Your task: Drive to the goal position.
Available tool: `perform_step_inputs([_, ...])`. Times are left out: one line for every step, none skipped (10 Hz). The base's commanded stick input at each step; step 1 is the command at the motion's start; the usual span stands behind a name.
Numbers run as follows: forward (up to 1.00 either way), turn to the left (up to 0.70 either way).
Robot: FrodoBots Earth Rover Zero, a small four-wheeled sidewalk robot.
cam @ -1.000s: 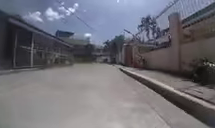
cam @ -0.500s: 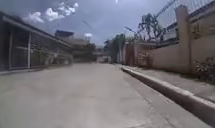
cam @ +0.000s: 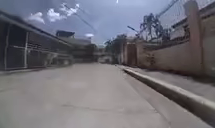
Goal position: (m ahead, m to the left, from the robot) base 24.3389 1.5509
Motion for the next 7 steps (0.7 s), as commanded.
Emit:
perform_step_inputs([0.85,-0.34])
perform_step_inputs([0.85,0.0])
perform_step_inputs([0.85,0.0])
perform_step_inputs([0.85,0.0])
perform_step_inputs([0.85,0.0])
perform_step_inputs([0.85,0.0])
perform_step_inputs([0.85,0.0])
